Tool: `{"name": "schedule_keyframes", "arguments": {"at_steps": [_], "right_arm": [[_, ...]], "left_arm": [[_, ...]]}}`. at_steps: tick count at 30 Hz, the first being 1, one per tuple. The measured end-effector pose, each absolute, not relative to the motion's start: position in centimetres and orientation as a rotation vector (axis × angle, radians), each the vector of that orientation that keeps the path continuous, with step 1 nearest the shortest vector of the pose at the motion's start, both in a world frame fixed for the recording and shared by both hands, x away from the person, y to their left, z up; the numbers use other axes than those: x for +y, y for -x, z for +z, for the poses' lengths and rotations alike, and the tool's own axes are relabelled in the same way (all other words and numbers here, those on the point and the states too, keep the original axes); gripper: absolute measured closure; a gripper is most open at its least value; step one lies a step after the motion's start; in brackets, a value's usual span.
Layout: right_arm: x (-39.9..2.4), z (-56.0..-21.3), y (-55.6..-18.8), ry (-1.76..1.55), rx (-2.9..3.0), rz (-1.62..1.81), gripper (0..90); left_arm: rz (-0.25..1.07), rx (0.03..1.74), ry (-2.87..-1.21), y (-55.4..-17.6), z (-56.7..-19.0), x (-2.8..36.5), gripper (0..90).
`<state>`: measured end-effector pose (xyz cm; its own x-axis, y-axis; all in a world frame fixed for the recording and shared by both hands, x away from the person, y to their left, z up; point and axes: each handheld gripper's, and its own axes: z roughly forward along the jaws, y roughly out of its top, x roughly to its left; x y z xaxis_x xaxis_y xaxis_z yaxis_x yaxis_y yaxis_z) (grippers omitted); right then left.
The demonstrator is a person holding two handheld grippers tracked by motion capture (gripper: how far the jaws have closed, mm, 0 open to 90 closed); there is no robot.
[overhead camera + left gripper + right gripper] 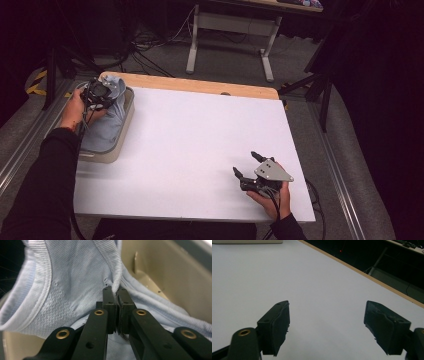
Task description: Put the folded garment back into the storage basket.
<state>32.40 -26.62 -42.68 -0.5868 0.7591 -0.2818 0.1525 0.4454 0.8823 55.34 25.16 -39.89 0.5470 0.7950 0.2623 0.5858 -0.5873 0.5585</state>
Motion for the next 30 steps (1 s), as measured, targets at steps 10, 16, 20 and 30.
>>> {"name": "schedule_keyframes", "arguments": {"at_steps": [10,16,20,30], "right_arm": [[-26.6,-42.9,-32.6,-0.76,2.033,1.126,21.8],[-26.5,-43.1,-32.7,-0.762,2.041,1.12,21.8],[-26.5,-43.1,-32.7,-0.76,2.049,1.114,21.7],[-26.4,-43.1,-32.6,-0.749,2.052,1.111,21.7]], "left_arm": [[0.662,1.117,-2.459,-55.3,-41.6,24.8,86.5],[0.638,1.116,-2.485,-55.3,-42.1,24.7,86.4],[0.624,1.136,-2.499,-55.3,-42.3,24.6,86.4],[0.622,1.132,-2.486,-55.1,-42.3,24.7,84.3]]}}
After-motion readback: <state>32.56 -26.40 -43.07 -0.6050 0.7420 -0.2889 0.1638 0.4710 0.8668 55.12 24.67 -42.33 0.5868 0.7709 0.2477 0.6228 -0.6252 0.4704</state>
